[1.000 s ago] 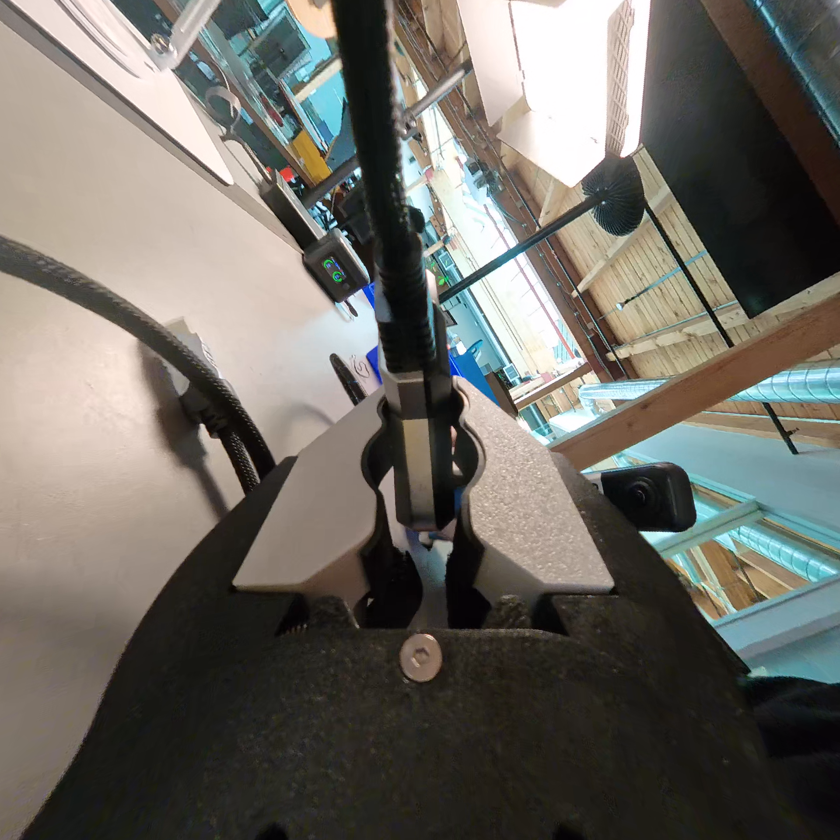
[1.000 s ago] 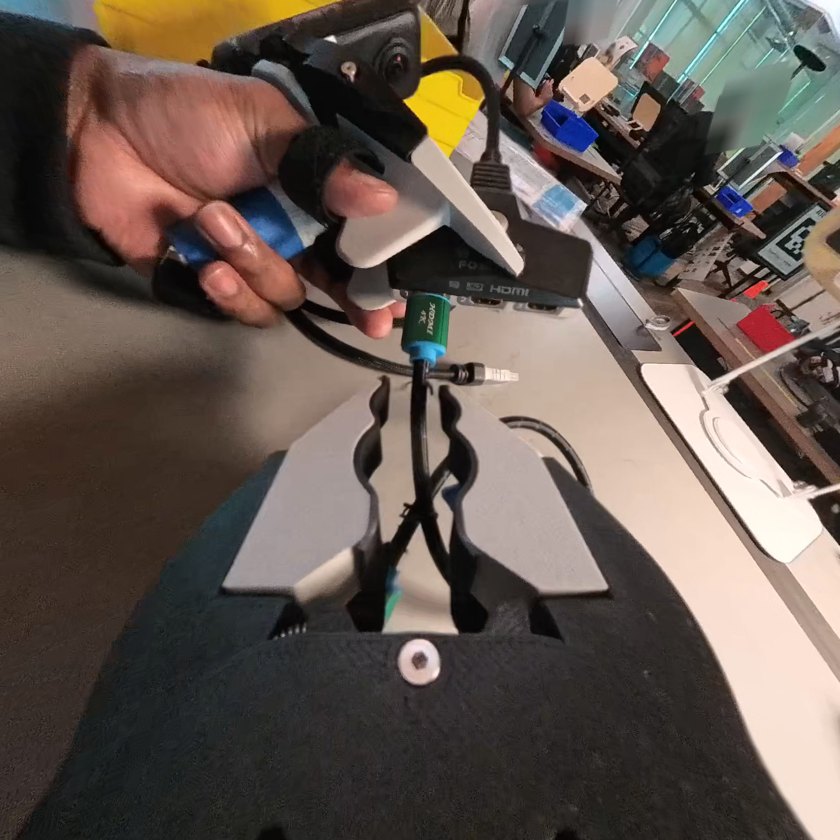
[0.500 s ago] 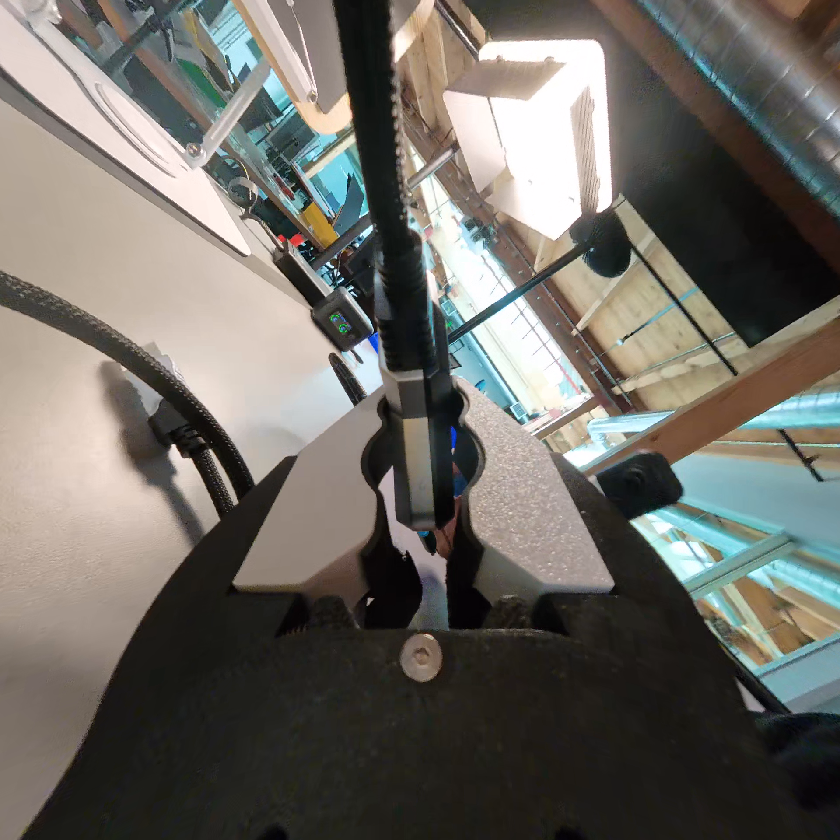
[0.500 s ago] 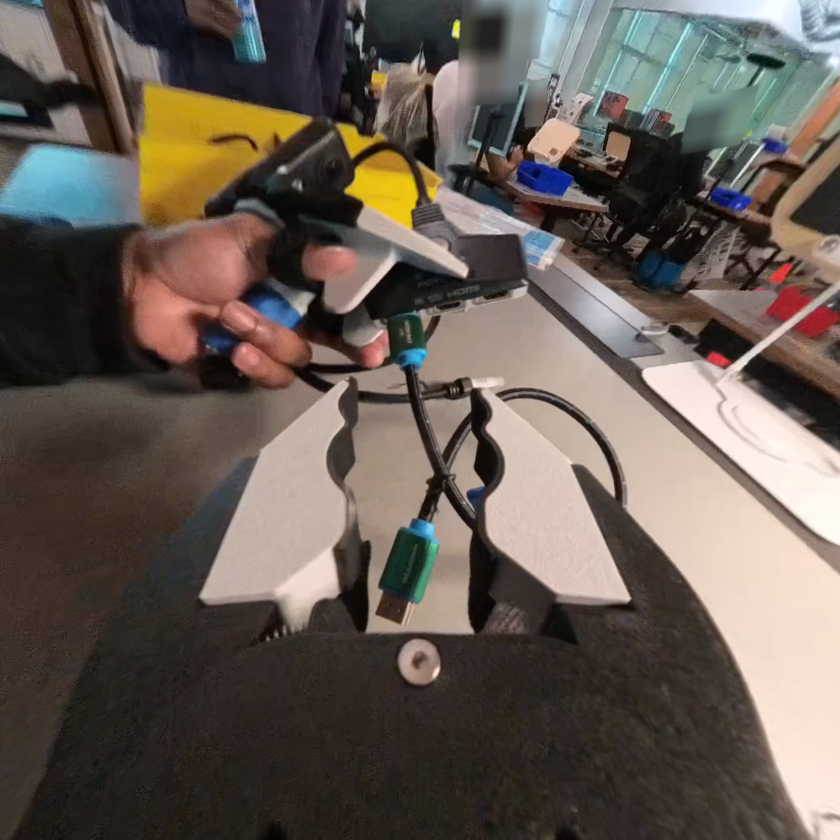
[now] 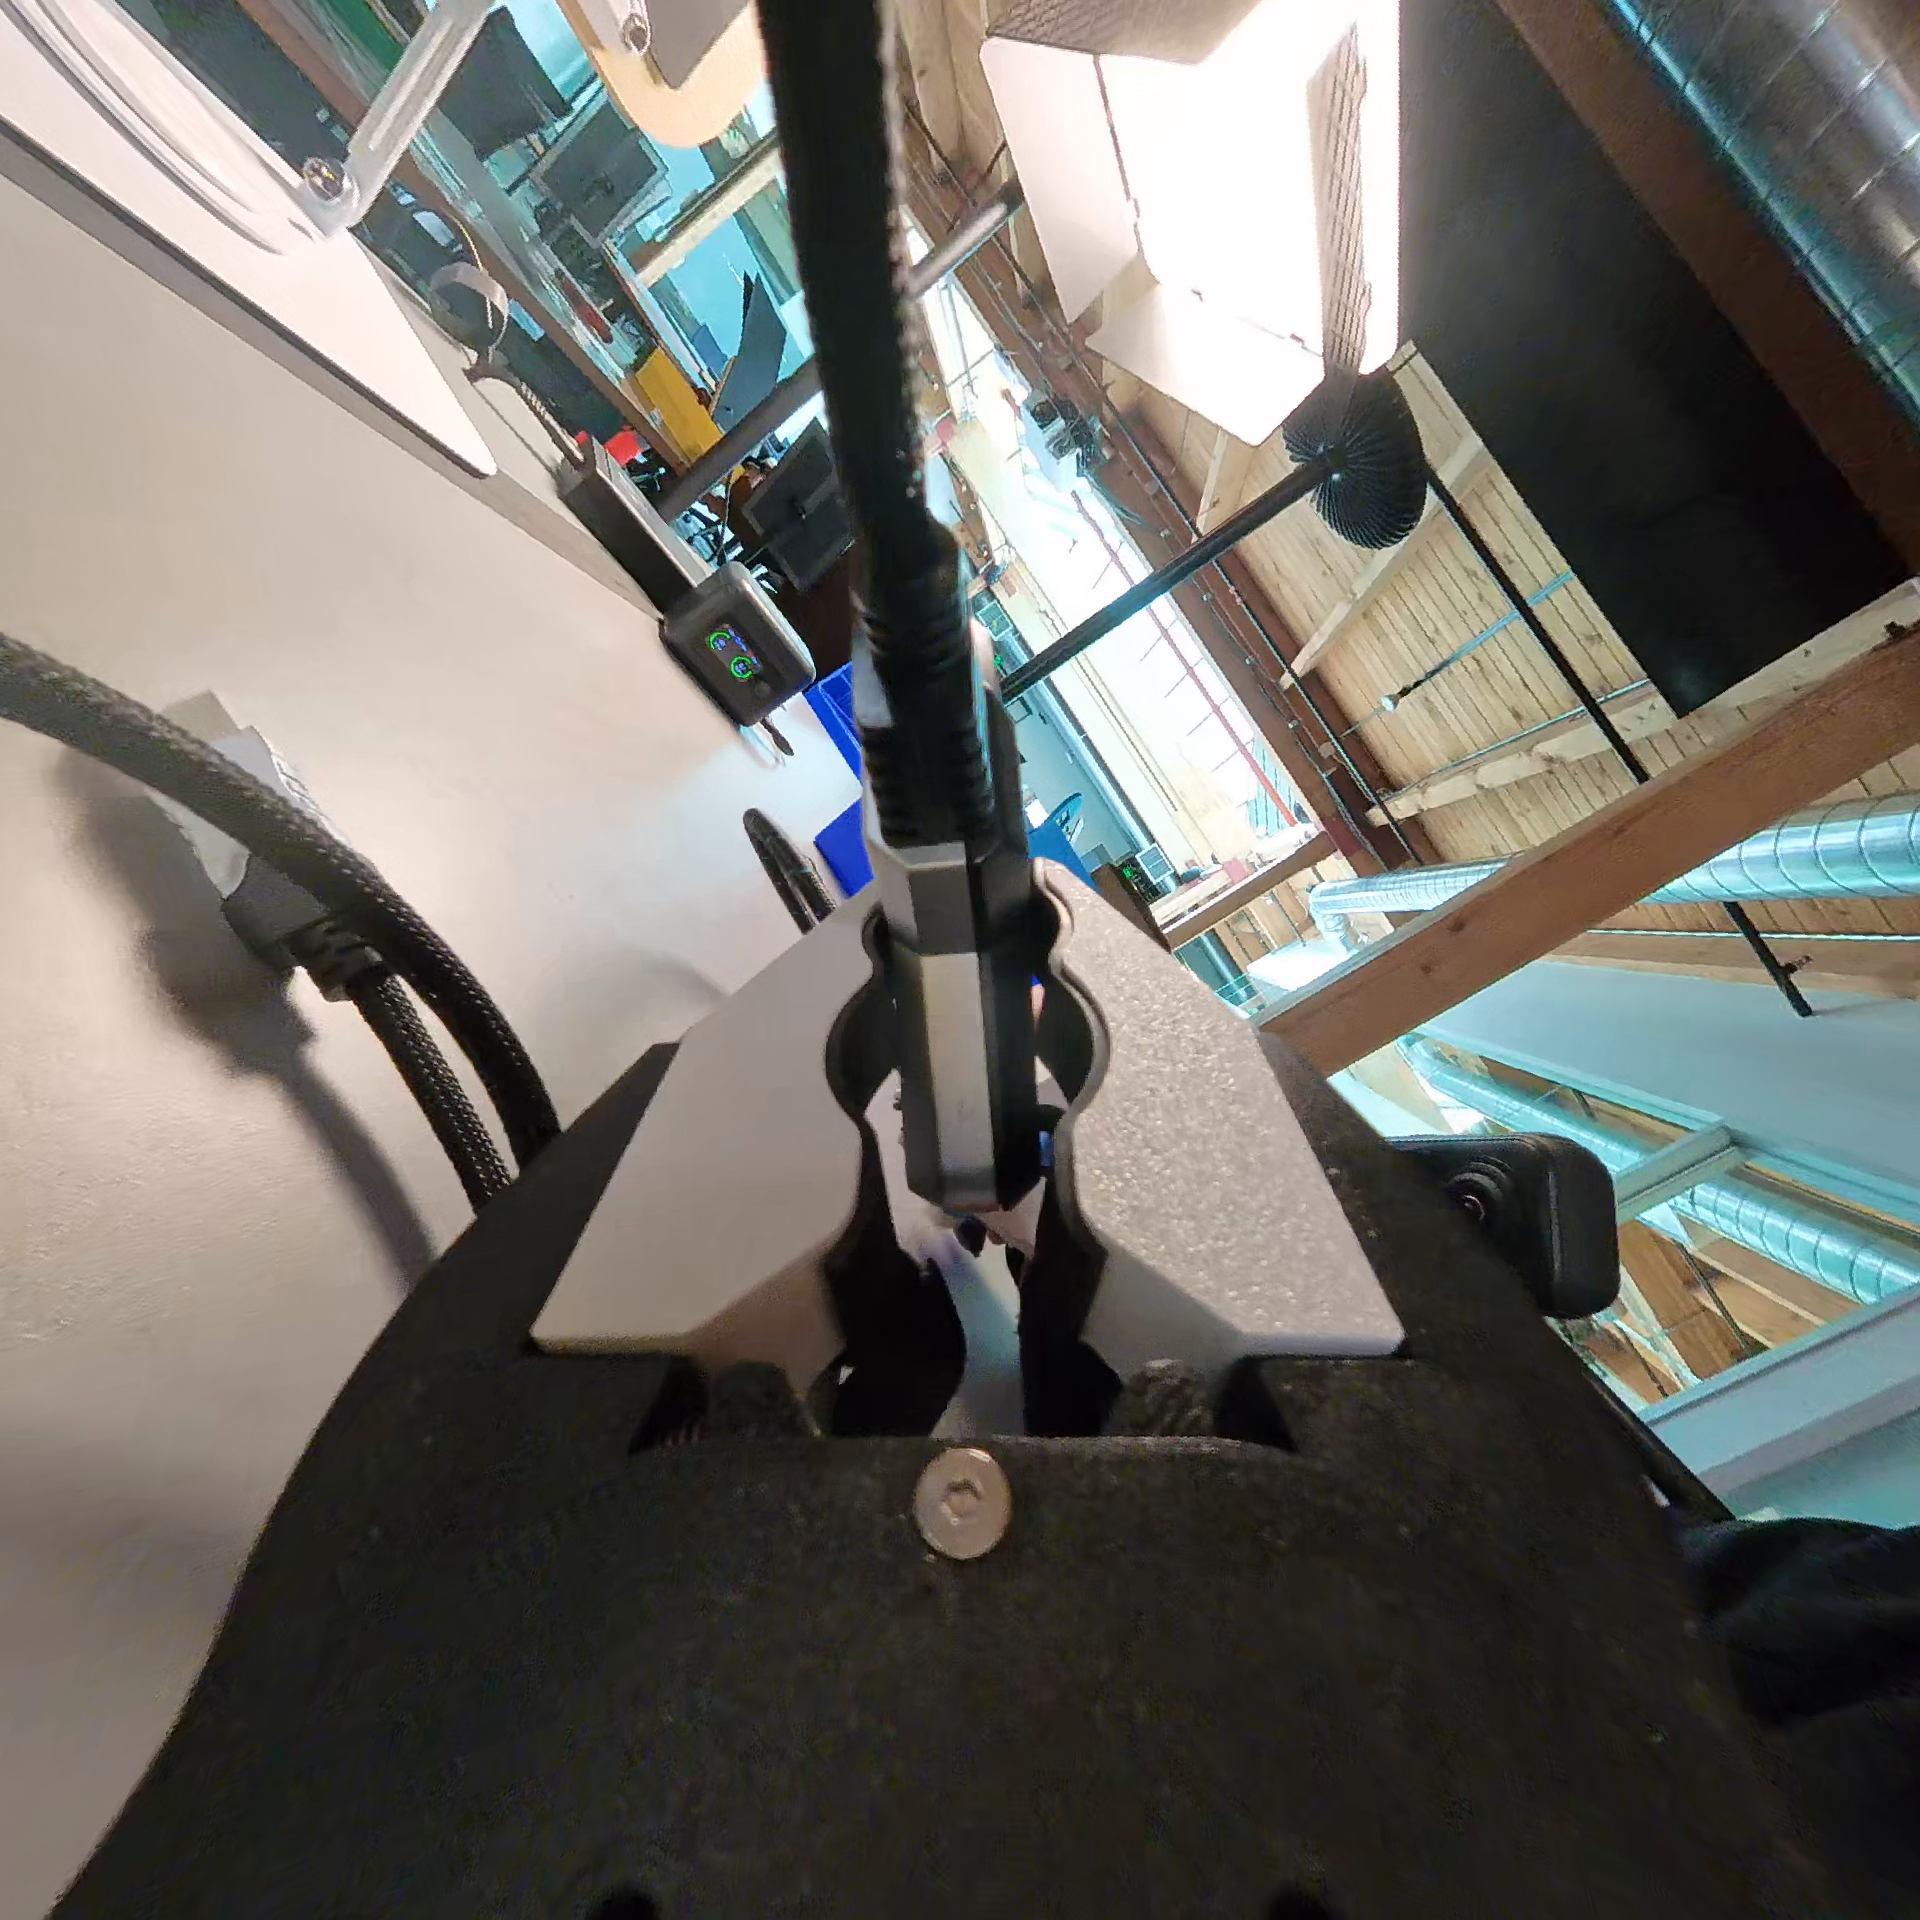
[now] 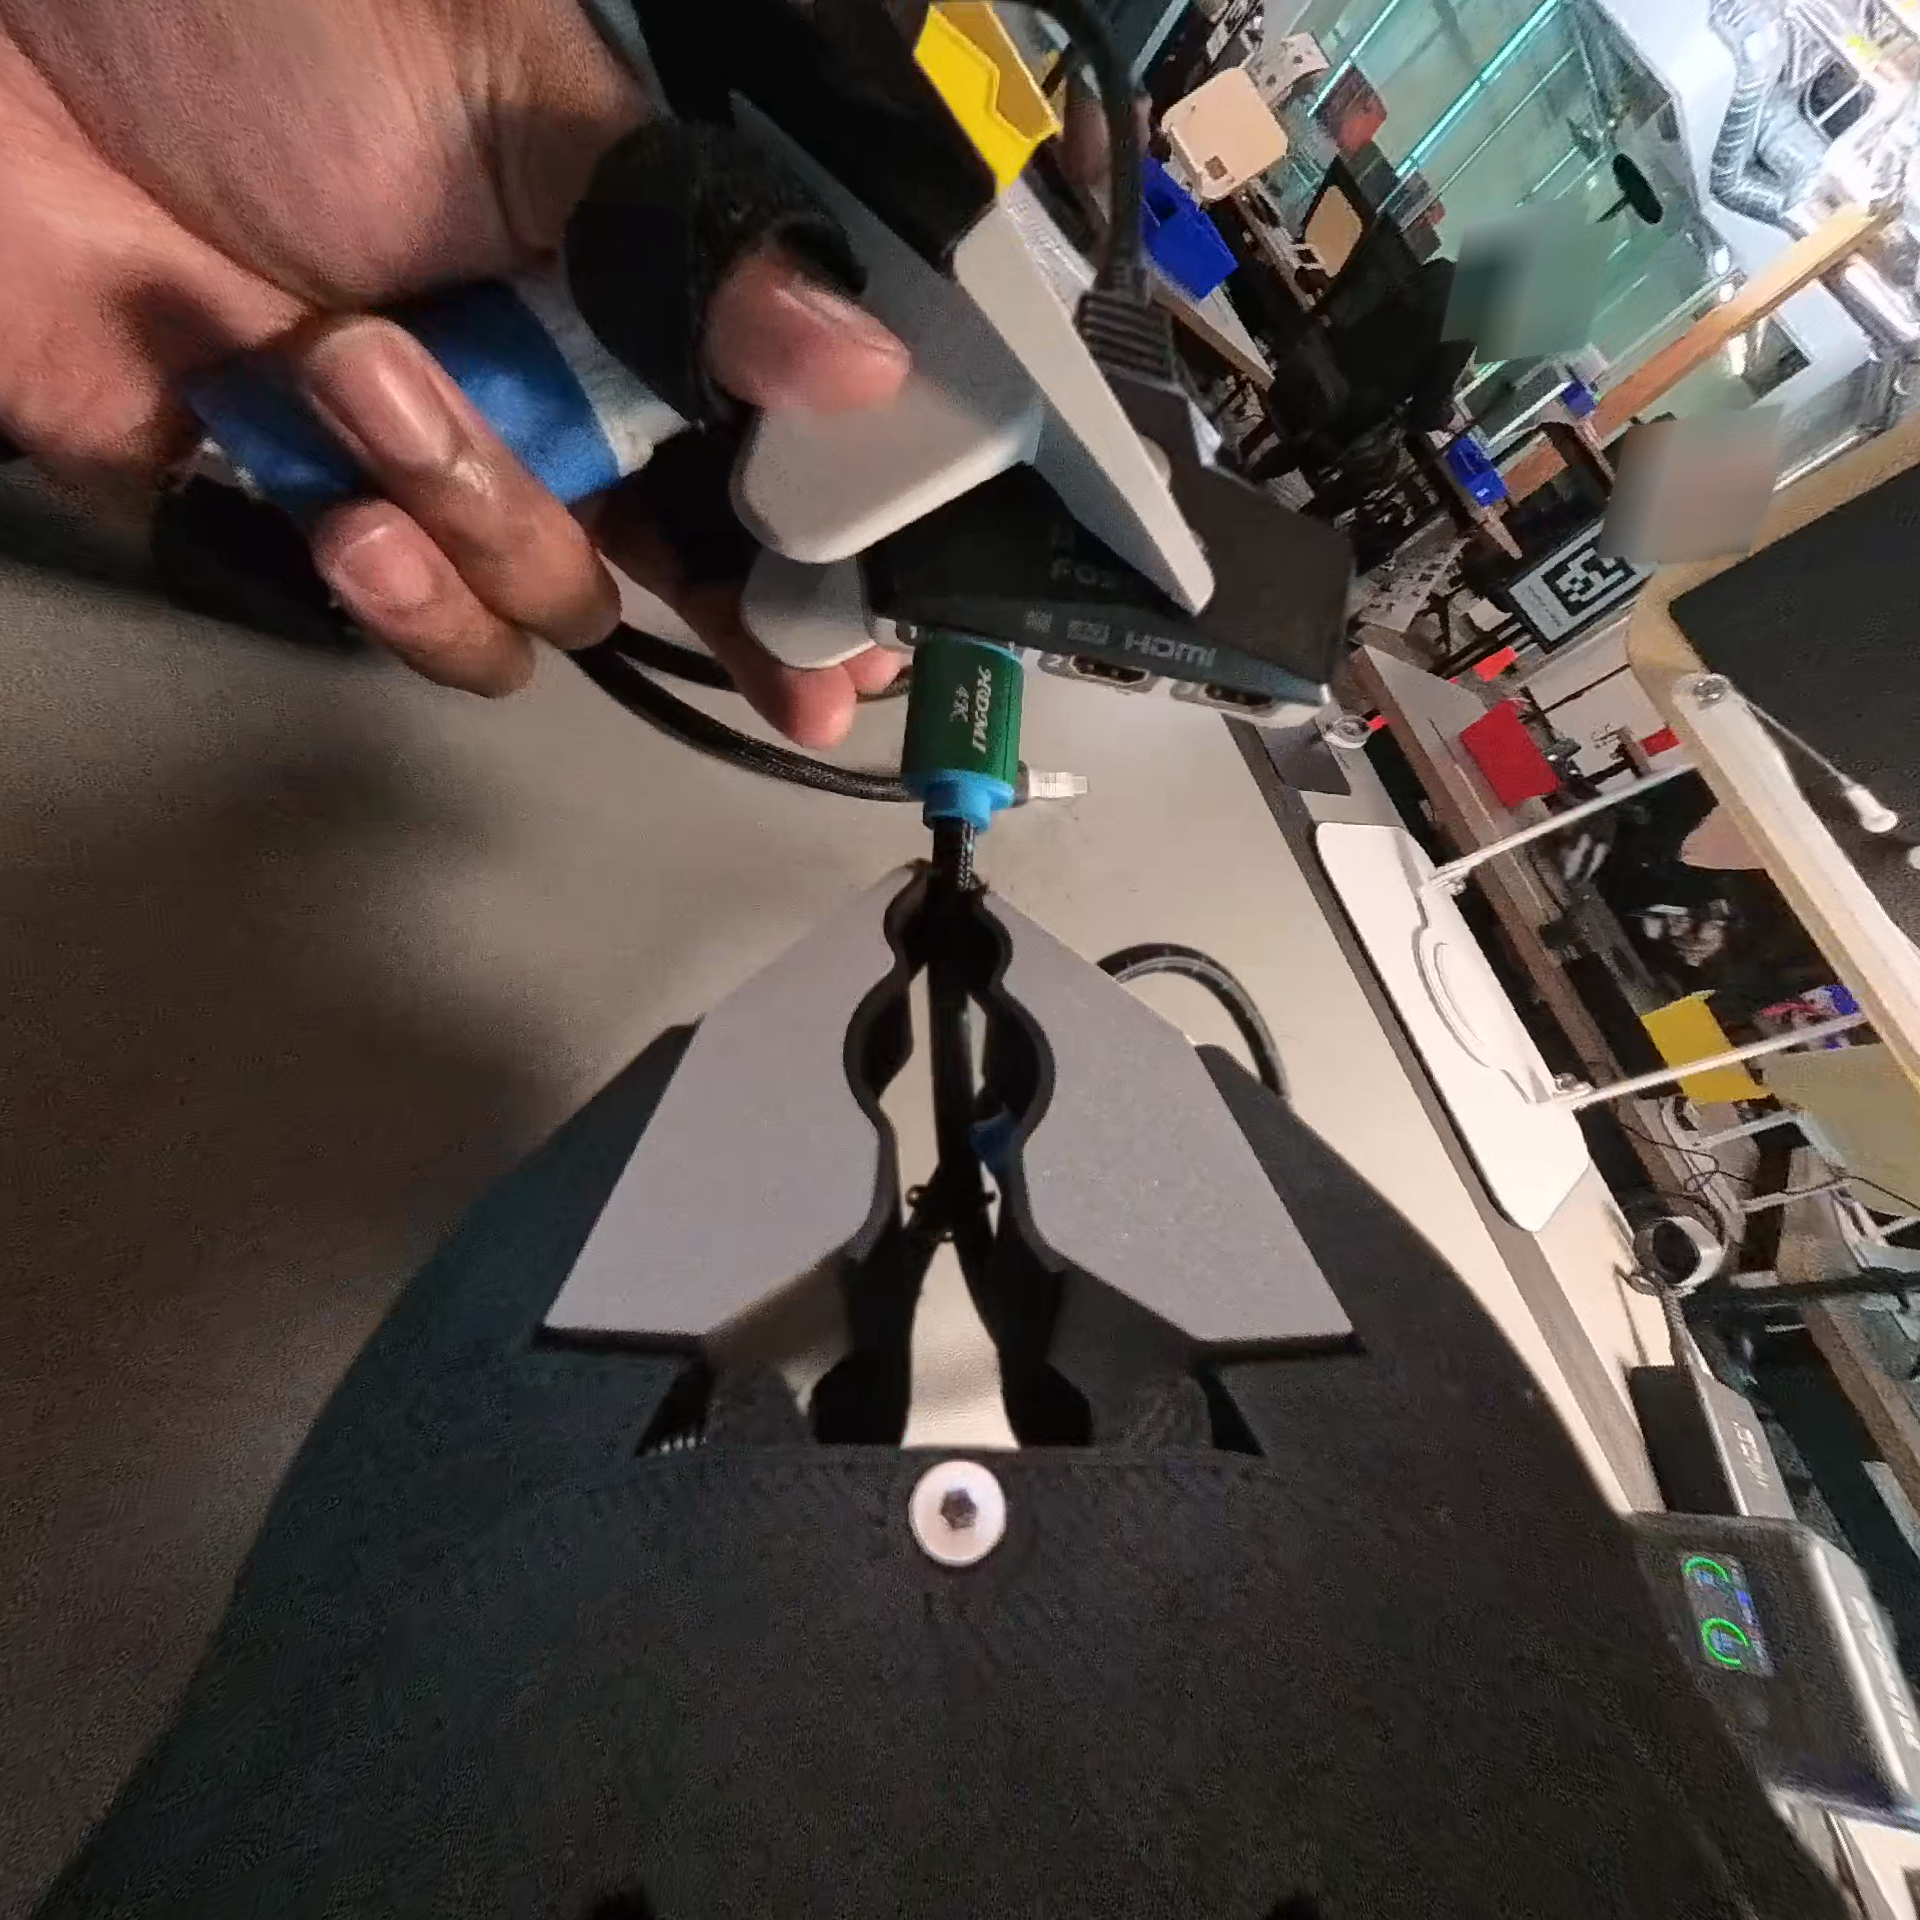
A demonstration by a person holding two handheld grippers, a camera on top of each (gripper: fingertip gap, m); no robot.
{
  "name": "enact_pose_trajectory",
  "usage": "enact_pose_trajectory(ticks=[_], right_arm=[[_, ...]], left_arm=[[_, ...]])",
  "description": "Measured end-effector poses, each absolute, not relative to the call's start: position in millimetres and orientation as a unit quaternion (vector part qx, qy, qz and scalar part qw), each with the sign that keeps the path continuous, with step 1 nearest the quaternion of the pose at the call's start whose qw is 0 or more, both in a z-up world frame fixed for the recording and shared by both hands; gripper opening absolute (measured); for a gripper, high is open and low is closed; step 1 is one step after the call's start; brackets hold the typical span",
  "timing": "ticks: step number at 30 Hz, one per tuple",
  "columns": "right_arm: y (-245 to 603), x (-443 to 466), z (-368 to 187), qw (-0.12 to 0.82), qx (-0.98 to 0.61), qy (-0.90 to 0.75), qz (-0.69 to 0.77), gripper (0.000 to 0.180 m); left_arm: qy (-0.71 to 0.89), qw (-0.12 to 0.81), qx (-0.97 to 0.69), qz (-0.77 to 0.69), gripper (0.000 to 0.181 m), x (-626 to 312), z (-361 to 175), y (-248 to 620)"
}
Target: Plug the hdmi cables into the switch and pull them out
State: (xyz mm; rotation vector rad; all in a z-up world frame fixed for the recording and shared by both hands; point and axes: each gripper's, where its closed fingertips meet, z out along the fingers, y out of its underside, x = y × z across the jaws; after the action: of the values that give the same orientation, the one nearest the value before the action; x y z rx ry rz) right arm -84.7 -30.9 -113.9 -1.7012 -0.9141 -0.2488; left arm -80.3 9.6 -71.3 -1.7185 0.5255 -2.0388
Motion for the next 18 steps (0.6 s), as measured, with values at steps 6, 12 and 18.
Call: enact_pose_trajectory(ticks=[6, 12, 18], right_arm=[[-32, -77, -111, 0.563, -0.731, -0.38, -0.073, 0.005], [-32, -80, -109, 0.561, -0.727, -0.387, -0.084, 0.005], [-34, -85, -109, 0.563, -0.72, -0.401, -0.062, 0.005]], left_arm=[[0.2, 0.205, -0.618, -0.732, 0.021, -80, -72, 6], [0.202, 0.198, -0.617, -0.734, 0.021, -83, -72, 8], [0.221, 0.191, -0.613, -0.735, 0.021, -86, -70, 5]])
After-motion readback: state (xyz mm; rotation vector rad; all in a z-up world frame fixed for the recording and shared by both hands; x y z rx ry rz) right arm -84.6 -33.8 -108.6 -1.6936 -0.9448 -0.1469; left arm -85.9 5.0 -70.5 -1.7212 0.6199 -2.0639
